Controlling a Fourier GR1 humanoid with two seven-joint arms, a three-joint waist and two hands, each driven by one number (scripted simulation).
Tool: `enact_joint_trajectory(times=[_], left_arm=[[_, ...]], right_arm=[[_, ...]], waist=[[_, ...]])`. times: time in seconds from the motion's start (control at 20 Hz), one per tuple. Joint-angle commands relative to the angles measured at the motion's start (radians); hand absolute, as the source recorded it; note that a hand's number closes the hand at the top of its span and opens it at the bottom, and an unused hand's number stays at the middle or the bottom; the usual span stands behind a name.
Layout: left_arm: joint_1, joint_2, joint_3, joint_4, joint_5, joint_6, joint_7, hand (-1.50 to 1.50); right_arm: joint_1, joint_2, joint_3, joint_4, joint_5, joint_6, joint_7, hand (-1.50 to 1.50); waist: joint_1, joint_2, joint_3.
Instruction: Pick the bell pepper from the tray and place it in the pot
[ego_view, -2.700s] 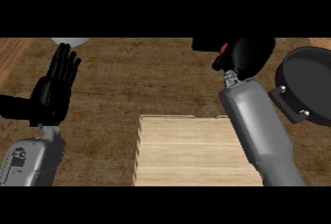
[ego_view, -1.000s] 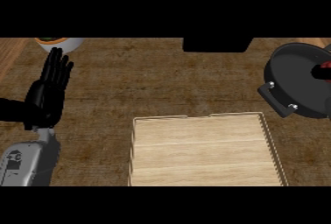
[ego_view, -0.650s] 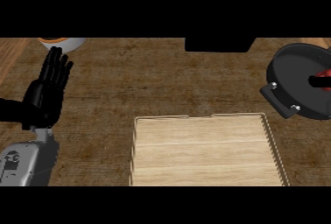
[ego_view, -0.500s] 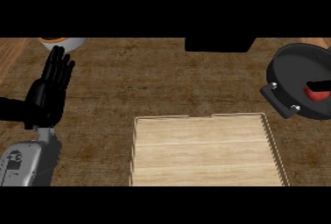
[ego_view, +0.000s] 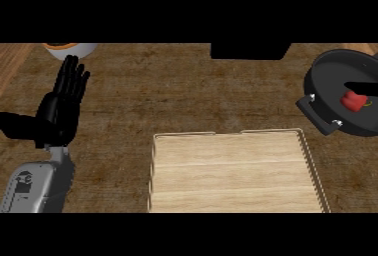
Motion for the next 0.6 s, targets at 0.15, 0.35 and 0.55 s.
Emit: enact_joint_trajectory(times=[0.15,0.35,0.55], left_arm=[[-0.007,0.001,0.004,-0.016,-0.001,0.008,0.027,0.0],[-0.025,-0.003,-0.002,-0.02,-0.029,0.041,0.057,0.0],[0.019,0.015,0.028,-0.006,0.009,-0.015,0.004,0.0]], right_arm=[[-0.015,0.001,-0.141,-0.064,-0.21,-0.04,-0.096,-1.5],[0.017,0.029,-0.175,-0.14,-0.316,-0.022,-0.176,-1.5],[0.118,-0.018,-0.218,-0.219,-0.411,0.018,-0.241,-1.5]], waist=[[-0.013,-0.006,-0.001],[-0.024,-0.01,-0.002],[-0.027,-0.01,-0.002]])
